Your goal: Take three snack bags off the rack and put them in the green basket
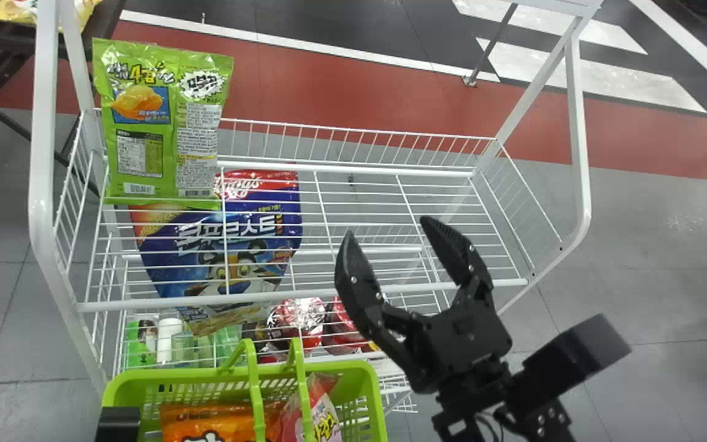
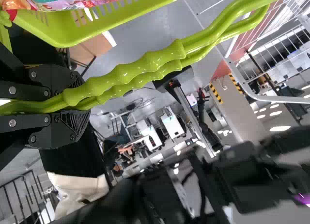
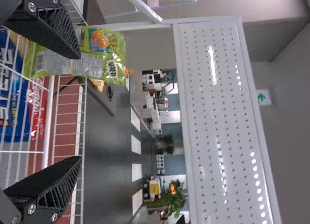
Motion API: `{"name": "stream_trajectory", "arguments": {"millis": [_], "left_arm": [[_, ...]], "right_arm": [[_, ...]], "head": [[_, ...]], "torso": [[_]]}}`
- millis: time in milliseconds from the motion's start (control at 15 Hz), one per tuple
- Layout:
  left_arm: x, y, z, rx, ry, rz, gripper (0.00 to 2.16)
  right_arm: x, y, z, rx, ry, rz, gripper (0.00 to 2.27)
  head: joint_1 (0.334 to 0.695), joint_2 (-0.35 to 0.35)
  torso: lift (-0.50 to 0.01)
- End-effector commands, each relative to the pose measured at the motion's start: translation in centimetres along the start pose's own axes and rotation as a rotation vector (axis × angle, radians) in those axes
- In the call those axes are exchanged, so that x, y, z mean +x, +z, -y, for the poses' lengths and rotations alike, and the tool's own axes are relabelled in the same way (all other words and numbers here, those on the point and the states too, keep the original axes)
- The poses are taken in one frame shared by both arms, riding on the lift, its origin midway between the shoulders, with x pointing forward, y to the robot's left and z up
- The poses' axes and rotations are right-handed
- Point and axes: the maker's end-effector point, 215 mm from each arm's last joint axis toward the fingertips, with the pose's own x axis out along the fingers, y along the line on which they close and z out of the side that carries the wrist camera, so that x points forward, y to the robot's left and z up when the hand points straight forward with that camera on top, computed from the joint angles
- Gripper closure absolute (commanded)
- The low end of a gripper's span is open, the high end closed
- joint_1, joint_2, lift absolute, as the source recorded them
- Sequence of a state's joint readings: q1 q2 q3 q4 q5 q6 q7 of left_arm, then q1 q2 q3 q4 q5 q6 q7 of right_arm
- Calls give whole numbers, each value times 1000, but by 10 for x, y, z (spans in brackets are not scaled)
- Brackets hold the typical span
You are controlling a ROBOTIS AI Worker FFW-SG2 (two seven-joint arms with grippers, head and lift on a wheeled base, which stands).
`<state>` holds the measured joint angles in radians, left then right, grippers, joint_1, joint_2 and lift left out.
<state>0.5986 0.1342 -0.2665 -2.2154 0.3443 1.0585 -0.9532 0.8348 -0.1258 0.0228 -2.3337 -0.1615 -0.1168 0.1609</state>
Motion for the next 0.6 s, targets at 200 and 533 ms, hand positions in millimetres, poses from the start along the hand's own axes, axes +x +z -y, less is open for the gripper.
{"name": "stream_trajectory", "arguments": {"millis": [200,533], "left_arm": [[0,-6,0,-12,-8,-8,1541],[-2,-6,3,-8,-13,6,1541]], "right_arm": [[-16,-26,11,39,-80,-41,66],[-15,-40,6,59,-79,-109,66]], "head": [[695,-350],[695,-350]], "torso": [[-18],[-18]]}}
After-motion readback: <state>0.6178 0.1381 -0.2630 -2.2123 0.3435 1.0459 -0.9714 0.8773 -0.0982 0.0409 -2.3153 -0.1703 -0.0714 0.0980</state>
